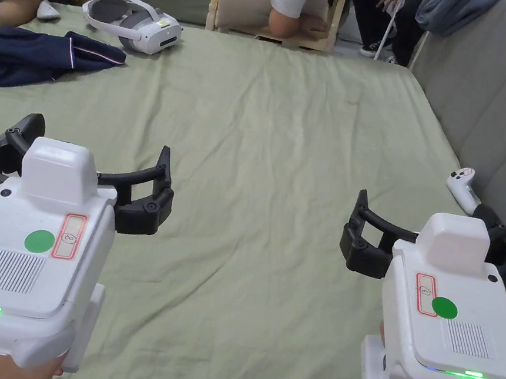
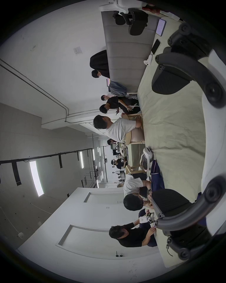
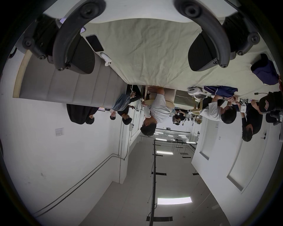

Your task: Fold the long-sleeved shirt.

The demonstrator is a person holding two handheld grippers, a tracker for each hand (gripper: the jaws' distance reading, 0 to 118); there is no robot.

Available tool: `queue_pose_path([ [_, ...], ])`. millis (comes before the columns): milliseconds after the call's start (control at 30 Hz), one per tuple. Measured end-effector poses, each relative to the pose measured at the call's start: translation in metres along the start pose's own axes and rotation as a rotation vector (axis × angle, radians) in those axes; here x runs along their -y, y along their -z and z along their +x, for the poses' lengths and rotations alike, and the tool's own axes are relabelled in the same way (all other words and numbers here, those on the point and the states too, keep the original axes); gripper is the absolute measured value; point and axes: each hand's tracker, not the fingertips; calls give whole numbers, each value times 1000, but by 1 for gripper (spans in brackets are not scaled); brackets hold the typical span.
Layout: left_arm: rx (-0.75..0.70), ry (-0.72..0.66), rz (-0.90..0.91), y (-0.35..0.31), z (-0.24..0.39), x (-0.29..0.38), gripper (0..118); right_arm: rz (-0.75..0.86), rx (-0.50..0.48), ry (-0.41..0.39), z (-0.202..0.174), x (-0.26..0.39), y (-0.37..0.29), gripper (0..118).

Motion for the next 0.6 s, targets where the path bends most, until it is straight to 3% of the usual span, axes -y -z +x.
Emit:
queue_pose_path([
  [133,0,5,4,0,0,0,111,-93,-80,92,7,-6,6,118],
  [267,4,2,2,0,0,-1,111,-104,-45,49,5,-6,9,118],
  [367,-4,9,-7,1,0,0,111,-127,-113,46,10,-10,10,118],
  [600,-3,3,-14,2,0,1,111,-228,-41,105,15,-21,13,118],
])
